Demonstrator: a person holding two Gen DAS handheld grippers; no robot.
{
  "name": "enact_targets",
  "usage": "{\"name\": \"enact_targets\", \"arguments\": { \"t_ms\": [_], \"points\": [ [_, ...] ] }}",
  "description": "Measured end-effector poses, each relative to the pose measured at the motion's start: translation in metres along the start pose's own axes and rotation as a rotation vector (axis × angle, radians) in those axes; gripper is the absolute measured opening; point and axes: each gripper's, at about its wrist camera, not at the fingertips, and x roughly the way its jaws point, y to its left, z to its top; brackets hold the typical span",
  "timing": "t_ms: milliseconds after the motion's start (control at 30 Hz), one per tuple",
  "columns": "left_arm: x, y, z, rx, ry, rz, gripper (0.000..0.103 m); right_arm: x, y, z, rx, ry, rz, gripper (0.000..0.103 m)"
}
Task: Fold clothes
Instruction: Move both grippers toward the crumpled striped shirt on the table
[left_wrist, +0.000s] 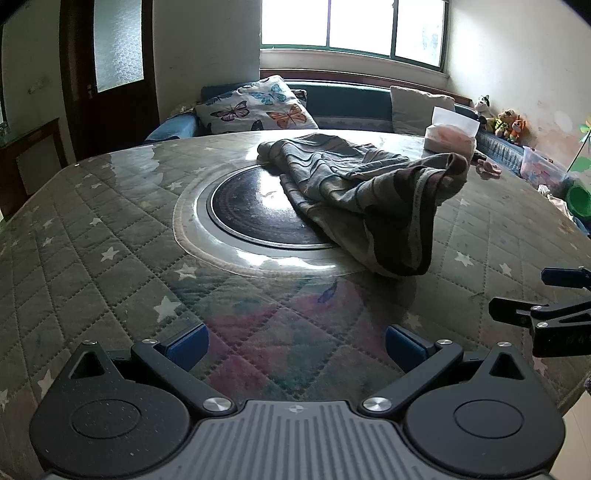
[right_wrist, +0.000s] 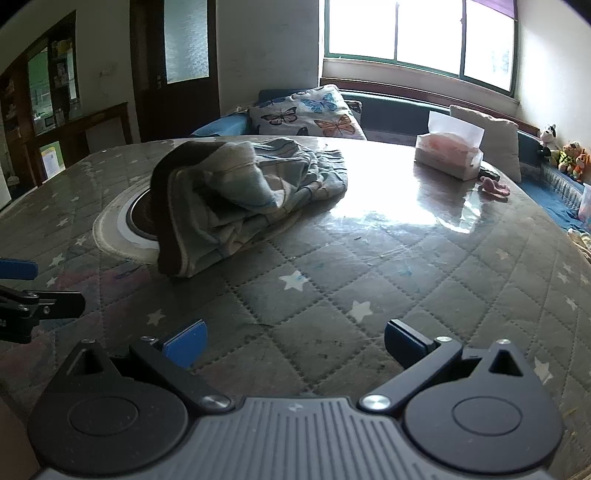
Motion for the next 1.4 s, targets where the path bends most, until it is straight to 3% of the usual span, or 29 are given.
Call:
{"name": "enact_targets", "arguments": {
  "t_ms": [1400],
  "points": [
    [0.016,-0.014,0.011,0.022,0.024,-0.030,0.103,0.008,0.001,0.006,0.022,0.021,0.016,0.103]
  ]
}}
